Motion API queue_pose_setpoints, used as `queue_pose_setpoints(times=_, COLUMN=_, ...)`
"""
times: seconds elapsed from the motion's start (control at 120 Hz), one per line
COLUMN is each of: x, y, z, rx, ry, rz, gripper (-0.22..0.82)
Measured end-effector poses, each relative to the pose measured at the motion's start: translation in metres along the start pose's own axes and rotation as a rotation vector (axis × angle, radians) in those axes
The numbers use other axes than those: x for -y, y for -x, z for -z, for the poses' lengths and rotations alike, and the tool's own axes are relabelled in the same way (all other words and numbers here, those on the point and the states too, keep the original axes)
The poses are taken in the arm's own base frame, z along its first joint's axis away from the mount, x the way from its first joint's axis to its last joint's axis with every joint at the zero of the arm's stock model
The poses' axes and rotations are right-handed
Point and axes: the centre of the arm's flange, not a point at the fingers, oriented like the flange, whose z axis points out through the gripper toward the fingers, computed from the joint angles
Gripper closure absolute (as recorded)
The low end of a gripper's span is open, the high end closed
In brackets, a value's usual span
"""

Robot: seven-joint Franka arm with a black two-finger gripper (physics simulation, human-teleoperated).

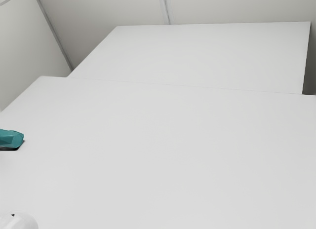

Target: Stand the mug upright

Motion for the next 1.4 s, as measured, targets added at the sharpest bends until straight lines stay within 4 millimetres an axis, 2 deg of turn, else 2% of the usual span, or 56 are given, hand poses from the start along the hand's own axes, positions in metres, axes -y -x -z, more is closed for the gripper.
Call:
queue_pose_setpoints(times=0.342, x=0.004, y=-0.004, z=-0.003, rx=0.002, ry=-0.015, rz=-0.014, gripper=0.04)
queue_pose_setpoints(times=0.642, x=0.005, y=-0.004, z=-0.003, rx=0.002, ry=-0.022, rz=-0.018, gripper=0.24)
queue_pose_setpoints(times=1.158, x=0.004, y=-0.01, z=-0.005, rx=-0.008, ry=-0.019, rz=-0.034, gripper=0.49)
queue_pose_setpoints(times=1.4, x=0.004, y=-0.015, z=-0.007, rx=-0.013, ry=-0.018, rz=-0.044, gripper=0.66)
